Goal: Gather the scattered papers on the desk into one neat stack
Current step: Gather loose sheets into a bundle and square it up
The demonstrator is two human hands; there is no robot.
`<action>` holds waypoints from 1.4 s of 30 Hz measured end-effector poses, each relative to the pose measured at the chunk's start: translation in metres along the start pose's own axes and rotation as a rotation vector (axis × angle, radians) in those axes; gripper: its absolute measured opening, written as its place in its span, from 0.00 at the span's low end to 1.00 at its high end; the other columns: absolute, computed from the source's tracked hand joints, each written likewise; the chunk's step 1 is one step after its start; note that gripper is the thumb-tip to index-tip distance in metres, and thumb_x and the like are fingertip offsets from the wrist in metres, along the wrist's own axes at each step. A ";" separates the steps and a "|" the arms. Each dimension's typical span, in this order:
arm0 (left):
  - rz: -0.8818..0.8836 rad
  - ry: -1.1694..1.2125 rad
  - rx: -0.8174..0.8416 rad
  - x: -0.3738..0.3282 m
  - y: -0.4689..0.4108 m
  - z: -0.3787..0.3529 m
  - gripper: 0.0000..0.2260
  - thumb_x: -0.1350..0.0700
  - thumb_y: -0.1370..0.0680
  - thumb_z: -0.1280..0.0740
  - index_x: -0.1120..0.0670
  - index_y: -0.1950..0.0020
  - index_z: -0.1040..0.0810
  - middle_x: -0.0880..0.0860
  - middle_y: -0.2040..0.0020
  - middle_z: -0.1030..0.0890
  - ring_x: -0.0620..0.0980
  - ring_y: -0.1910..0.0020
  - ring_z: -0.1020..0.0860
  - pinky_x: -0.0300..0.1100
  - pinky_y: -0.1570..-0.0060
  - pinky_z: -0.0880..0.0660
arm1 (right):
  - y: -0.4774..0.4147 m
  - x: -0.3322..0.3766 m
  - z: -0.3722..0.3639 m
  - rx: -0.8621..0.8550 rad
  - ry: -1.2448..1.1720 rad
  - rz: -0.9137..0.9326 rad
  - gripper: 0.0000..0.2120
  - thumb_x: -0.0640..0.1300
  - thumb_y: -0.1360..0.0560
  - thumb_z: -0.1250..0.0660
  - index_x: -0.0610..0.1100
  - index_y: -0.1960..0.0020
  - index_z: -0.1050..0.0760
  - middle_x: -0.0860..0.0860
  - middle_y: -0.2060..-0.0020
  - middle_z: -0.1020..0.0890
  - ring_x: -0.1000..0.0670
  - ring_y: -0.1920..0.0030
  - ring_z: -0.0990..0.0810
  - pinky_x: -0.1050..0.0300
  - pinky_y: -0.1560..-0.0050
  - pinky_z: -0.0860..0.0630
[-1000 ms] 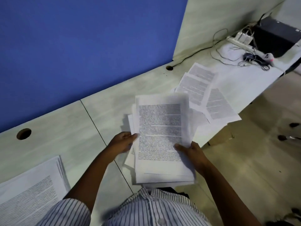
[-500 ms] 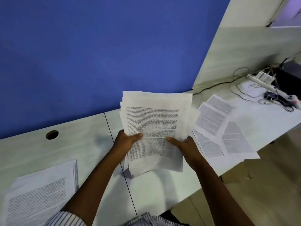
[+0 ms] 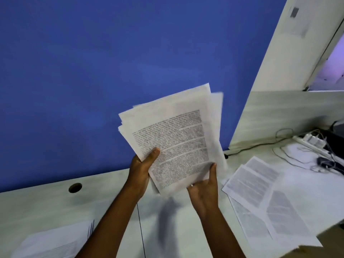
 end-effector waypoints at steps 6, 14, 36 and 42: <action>-0.081 -0.242 -0.181 -0.006 0.010 -0.008 0.15 0.55 0.28 0.23 0.46 0.44 0.20 0.47 0.45 0.16 0.51 0.43 0.19 0.47 0.46 0.21 | 0.010 0.007 -0.054 0.139 -0.018 0.051 0.20 0.55 0.21 0.34 0.48 0.32 0.24 0.46 0.37 0.19 0.42 0.35 0.22 0.39 0.30 0.31; -0.023 -0.326 -0.207 -0.028 0.035 0.008 0.16 0.62 0.28 0.25 0.56 0.40 0.19 0.50 0.48 0.14 0.51 0.48 0.16 0.48 0.44 0.21 | 0.031 0.078 -0.024 -0.006 0.762 0.332 0.29 0.53 0.36 0.22 0.50 0.37 0.24 0.51 0.43 0.17 0.50 0.43 0.18 0.47 0.41 0.20; 0.107 -0.570 -0.431 -0.041 0.199 0.076 0.16 0.58 0.24 0.27 0.54 0.37 0.20 0.52 0.44 0.15 0.54 0.46 0.17 0.56 0.41 0.22 | 0.133 -0.028 -0.036 0.444 1.138 0.041 0.16 0.49 0.28 0.25 0.53 0.41 0.21 0.58 0.50 0.15 0.57 0.52 0.15 0.64 0.56 0.21; 0.096 -0.640 -0.516 -0.053 0.218 0.147 0.16 0.62 0.23 0.29 0.54 0.35 0.21 0.50 0.42 0.16 0.52 0.44 0.18 0.51 0.40 0.22 | 0.125 -0.092 -0.018 0.448 1.340 -0.041 0.15 0.43 0.22 0.32 0.50 0.36 0.23 0.55 0.43 0.18 0.54 0.45 0.19 0.56 0.44 0.23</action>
Point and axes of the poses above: each hand's wrist, its own y-axis away from the middle knuckle, its own z-axis out of the back of the hand, x = y × z, the point moved 6 cm from there along -y, towards the middle knuckle
